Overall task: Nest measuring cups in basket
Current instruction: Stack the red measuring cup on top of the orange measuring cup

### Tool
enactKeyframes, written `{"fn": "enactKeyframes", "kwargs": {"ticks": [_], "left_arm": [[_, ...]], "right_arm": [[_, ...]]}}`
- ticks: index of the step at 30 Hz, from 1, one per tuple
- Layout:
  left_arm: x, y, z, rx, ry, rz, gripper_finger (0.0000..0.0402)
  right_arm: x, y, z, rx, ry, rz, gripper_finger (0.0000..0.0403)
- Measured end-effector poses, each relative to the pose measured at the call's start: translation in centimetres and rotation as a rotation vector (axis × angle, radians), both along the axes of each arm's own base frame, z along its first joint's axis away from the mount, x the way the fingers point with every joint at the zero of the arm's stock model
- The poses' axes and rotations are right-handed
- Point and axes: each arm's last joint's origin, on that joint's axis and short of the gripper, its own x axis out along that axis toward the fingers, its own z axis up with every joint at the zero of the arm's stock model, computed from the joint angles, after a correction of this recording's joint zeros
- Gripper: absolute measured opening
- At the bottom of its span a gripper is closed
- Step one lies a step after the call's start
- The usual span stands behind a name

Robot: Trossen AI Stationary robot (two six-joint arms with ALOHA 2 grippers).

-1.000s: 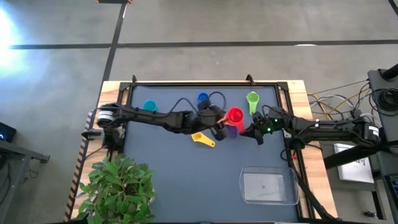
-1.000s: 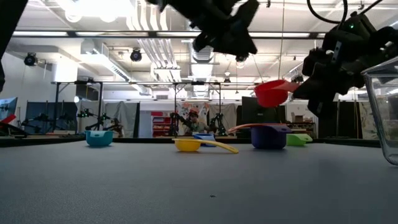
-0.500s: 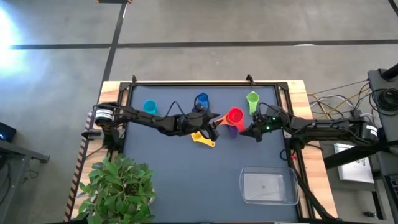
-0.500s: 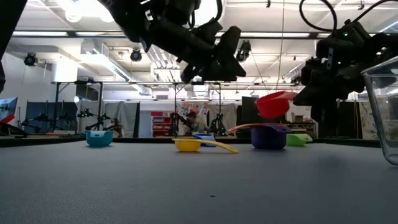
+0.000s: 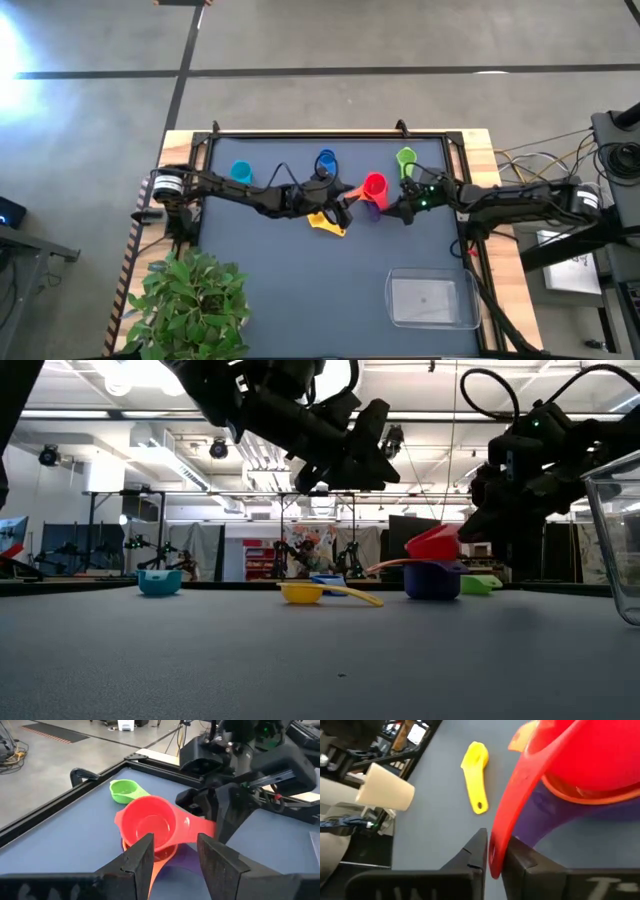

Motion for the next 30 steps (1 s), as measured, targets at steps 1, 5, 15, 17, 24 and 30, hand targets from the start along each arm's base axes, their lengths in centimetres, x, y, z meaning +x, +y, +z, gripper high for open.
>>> {"fn": "enactKeyframes", "kwargs": {"ticks": [1, 5, 15, 17, 24, 30], "left_arm": [[0.0, 0.0, 0.0, 0.000, 0.000, -0.001, 0.0132], [0.0, 0.0, 0.0, 0.000, 0.000, -0.001, 0.0132], [-0.1, 0.0, -0.2, 0.000, 0.026, -0.001, 0.0132], [-0.1, 0.0, -0.3, -0.001, 0.029, -0.001, 0.0132], [-0.1, 0.0, -0.3, -0.004, 0.034, 0.001, 0.0132], [-0.4, 1.2, -0.8, -0.048, 0.071, 0.048, 0.0132]], "right_arm": [[0.0, 0.0, -0.1, 0.002, 0.007, 0.000, 0.0042], [0.1, 0.0, -0.3, 0.001, 0.018, 0.003, 0.0083], [-0.3, 0.5, 0.1, 0.032, -0.011, 0.117, 0.0169], [-0.4, 0.5, 0.1, 0.028, -0.002, 0.117, 0.0176], [-0.8, 0.8, 0.1, 0.061, 0.010, 0.178, 0.0187], [-1.4, 1.2, 0.3, 0.043, 0.069, 0.242, 0.0187]]}}
